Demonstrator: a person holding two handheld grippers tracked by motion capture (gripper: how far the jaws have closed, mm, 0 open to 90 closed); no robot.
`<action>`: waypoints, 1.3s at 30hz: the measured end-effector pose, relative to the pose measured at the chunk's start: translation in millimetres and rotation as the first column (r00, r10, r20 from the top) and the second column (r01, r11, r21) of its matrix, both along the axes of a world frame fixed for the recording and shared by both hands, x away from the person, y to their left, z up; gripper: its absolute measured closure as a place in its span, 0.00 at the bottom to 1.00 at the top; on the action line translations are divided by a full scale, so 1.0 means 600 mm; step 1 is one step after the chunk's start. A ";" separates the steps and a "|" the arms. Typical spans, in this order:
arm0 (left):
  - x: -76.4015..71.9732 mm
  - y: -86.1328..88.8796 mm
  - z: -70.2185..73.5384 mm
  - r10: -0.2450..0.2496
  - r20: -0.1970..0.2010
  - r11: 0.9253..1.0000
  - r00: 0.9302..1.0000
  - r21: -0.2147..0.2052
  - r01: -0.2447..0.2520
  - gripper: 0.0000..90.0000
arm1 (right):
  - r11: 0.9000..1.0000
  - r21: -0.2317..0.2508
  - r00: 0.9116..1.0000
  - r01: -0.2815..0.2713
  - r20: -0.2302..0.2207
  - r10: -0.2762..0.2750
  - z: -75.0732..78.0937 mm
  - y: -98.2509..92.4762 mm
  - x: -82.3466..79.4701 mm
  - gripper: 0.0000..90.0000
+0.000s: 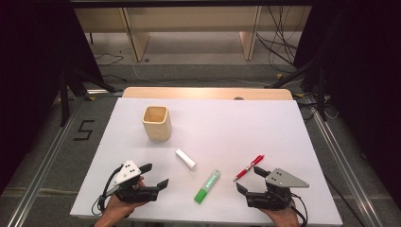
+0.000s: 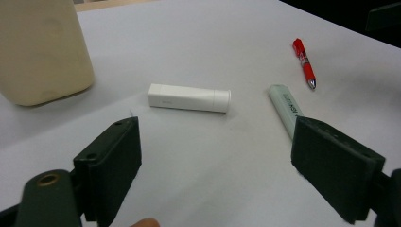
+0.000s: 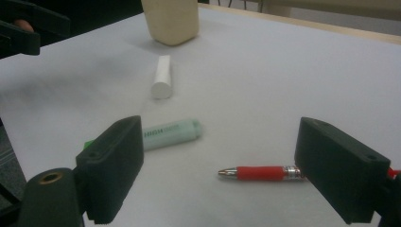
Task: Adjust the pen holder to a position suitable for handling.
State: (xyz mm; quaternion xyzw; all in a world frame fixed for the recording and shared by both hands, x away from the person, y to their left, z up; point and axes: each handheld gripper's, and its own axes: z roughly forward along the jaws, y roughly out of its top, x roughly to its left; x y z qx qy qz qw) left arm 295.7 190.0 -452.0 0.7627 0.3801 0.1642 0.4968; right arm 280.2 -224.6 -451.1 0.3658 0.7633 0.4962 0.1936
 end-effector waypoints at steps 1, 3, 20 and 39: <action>0.000 0.000 0.000 0.000 -0.001 1.000 1.000 0.000 0.000 0.18 | 1.000 -0.002 1.000 0.000 0.000 0.000 0.000 0.000 0.000 0.19; 0.000 0.000 0.000 0.002 -0.001 1.000 1.000 0.000 -0.002 0.18 | 1.000 0.000 1.000 0.000 0.001 0.000 0.000 0.000 0.000 0.19; 0.025 0.001 0.013 0.059 -0.044 0.998 0.997 0.021 -0.058 0.18 | 1.000 -0.002 1.000 0.010 0.006 -0.010 0.002 0.000 0.001 0.20; 0.114 0.021 0.037 0.186 -0.073 0.982 0.980 0.055 -0.182 0.18 | 1.000 0.003 1.000 0.013 0.015 -0.013 0.005 -0.002 0.000 0.20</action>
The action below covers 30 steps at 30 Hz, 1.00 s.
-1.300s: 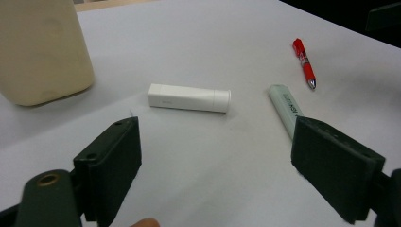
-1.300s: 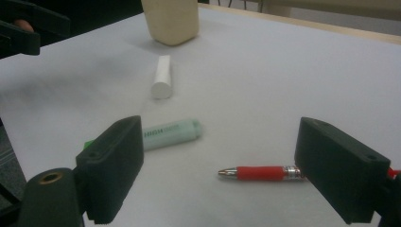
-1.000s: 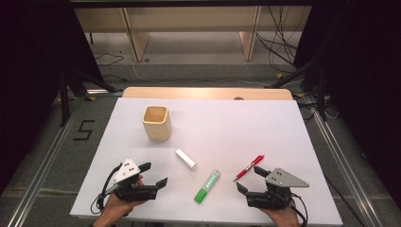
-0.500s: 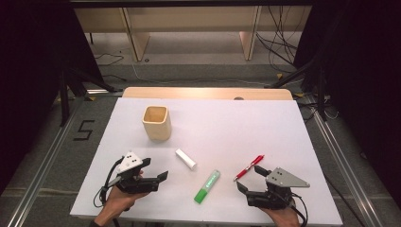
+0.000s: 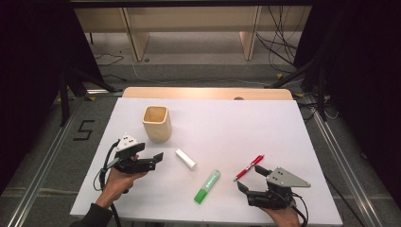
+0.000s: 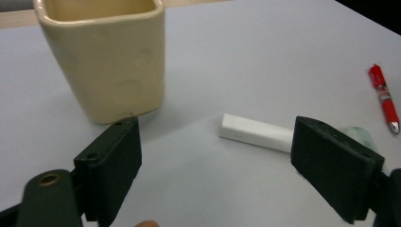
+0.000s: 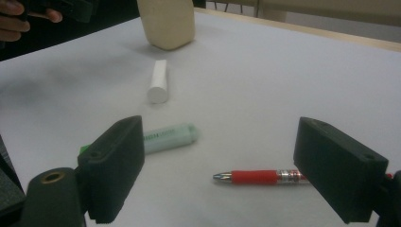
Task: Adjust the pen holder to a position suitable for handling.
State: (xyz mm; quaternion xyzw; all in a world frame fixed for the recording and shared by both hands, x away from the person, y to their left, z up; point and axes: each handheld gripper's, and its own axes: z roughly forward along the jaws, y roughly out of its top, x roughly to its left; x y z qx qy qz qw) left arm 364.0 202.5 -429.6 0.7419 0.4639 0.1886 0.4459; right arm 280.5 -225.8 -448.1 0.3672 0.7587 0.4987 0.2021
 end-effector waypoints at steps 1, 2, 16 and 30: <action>0.007 0.003 0.000 0.013 -0.008 1.000 1.000 0.002 -0.013 0.18 | 1.000 0.000 1.000 0.000 0.000 0.000 0.000 0.000 0.000 0.20; 0.012 0.005 0.000 0.019 -0.011 1.000 1.000 0.014 -0.019 0.18 | 1.000 0.001 1.000 0.000 0.000 0.000 0.000 0.000 0.000 0.20; 0.084 0.048 0.000 0.144 -0.023 0.989 0.989 0.042 -0.143 0.20 | 1.000 0.007 1.000 -0.004 0.001 0.004 0.000 -0.001 -0.001 0.20; 0.138 0.087 -0.006 0.280 -0.032 0.959 0.959 0.064 -0.278 0.62 | 1.000 0.005 1.000 -0.008 0.001 0.008 0.000 0.001 -0.002 0.20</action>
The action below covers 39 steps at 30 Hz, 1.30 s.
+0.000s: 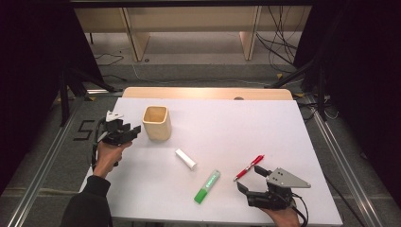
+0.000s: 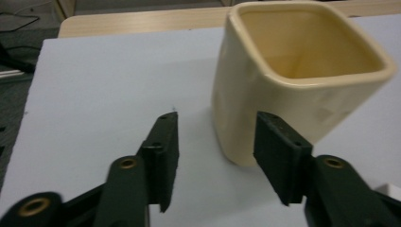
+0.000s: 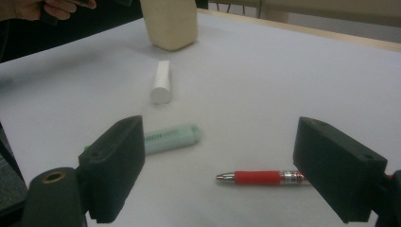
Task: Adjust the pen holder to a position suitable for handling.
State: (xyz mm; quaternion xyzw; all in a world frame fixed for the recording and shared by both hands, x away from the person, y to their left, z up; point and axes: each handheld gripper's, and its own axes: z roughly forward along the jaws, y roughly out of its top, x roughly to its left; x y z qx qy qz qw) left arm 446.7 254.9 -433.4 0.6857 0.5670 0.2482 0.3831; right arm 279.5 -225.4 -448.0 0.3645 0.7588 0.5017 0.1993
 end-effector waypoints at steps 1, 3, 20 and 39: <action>0.000 0.000 0.000 0.000 0.000 1.000 1.000 0.000 0.000 0.68 | 1.000 0.000 1.000 -0.001 -0.001 0.001 0.000 0.000 0.000 0.20; 0.013 0.002 -0.008 0.026 -0.014 1.000 1.000 0.002 -0.026 0.76 | 1.000 0.002 1.000 0.001 -0.001 -0.001 0.000 0.000 0.000 0.20; 0.054 -0.013 -0.042 0.006 -0.034 0.997 0.999 -0.079 -0.009 0.99 | 1.000 -0.002 1.000 -0.002 -0.004 0.002 -0.001 0.000 0.002 0.21; 0.080 -0.020 -0.060 -0.040 -0.079 0.997 0.996 -0.075 0.034 0.99 | 1.000 -0.004 1.000 -0.007 -0.007 0.007 -0.002 0.001 0.003 0.21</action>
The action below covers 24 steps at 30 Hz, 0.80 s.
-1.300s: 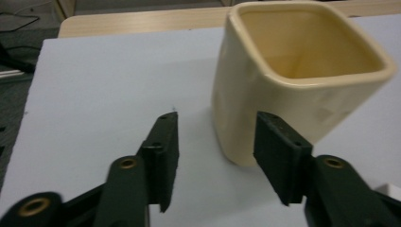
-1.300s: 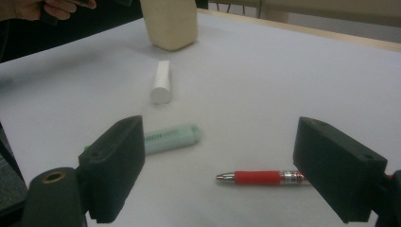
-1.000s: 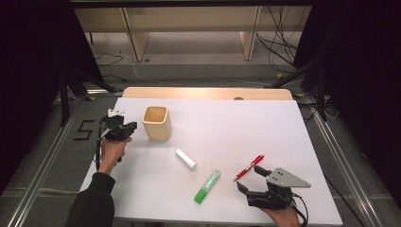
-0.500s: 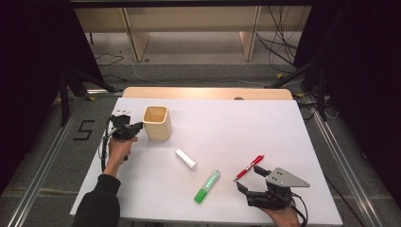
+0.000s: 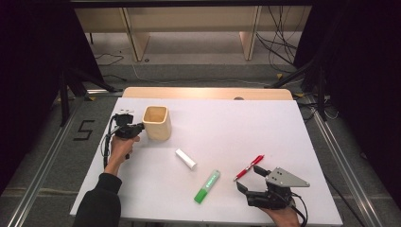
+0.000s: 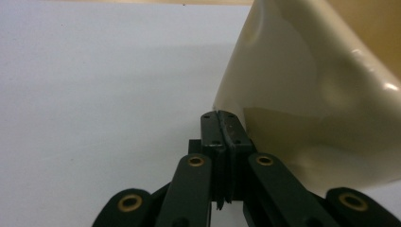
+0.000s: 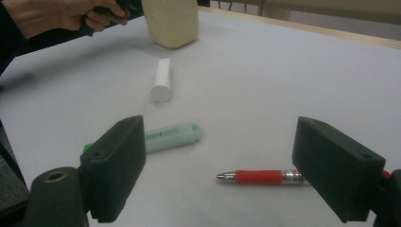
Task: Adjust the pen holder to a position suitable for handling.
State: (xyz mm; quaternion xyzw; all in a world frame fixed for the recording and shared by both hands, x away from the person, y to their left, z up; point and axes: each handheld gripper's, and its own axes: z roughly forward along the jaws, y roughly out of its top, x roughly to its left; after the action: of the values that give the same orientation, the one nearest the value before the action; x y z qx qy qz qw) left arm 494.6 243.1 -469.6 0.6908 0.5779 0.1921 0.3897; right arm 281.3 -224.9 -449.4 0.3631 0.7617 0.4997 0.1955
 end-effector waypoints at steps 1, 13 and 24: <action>0.001 -0.001 -0.002 0.002 0.001 1.000 1.000 0.003 -0.002 0.99 | 1.000 0.000 1.000 -0.001 0.000 0.001 0.000 0.000 0.000 0.21; 0.016 -0.012 -0.008 0.002 -0.017 1.000 1.000 -0.002 -0.002 0.99 | 1.000 -0.007 1.000 -0.003 -0.005 0.003 -0.002 0.003 0.002 0.21; 0.026 -0.051 -0.004 -0.026 -0.022 1.000 0.999 0.007 0.026 0.99 | 1.000 -0.007 1.000 -0.005 -0.004 0.005 -0.001 0.004 0.002 0.21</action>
State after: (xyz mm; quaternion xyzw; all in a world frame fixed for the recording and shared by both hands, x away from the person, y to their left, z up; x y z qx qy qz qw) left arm 510.1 212.6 -472.2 0.7018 0.5724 0.1814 0.3834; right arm 282.3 -222.7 -450.3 0.3616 0.7646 0.4969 0.1941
